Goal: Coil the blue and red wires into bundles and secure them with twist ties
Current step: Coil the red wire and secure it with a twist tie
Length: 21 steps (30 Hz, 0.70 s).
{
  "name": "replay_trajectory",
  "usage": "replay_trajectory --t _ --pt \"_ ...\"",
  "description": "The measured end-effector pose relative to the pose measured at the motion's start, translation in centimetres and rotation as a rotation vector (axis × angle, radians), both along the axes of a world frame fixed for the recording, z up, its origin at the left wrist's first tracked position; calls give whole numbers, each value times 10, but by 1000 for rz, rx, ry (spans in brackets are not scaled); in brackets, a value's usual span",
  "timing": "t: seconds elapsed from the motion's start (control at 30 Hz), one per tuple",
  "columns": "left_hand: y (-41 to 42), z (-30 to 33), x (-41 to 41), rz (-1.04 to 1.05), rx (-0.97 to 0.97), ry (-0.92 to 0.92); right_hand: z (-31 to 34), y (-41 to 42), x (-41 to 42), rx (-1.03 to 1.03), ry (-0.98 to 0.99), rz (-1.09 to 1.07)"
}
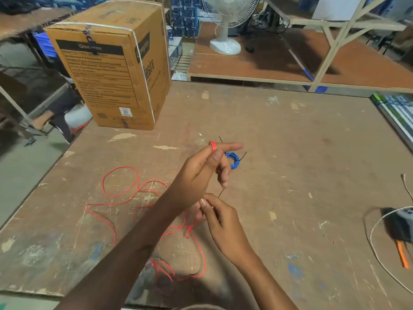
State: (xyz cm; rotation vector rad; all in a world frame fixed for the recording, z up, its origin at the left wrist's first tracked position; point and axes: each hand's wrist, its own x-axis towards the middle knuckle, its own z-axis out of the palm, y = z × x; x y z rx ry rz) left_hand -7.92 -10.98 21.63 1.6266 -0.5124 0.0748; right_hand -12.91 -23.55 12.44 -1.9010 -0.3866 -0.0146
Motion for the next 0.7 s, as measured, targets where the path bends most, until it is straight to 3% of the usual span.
replay_trajectory --t 0.2,0.37,0.5,0.57,0.7 --pt "15 -24 37 228 234 -182 16 -15 1 118 72 -109" --pt "15 -53 48 296 613 -216 43 -38 13 391 297 147" --pt "19 -53 47 321 691 -189 62 -57 25 554 400 156" --pt "20 -42 43 239 642 -137 69 -66 36 445 303 65" --pt "21 -33 34 7 453 86 80 -69 63 26 -81 -176"
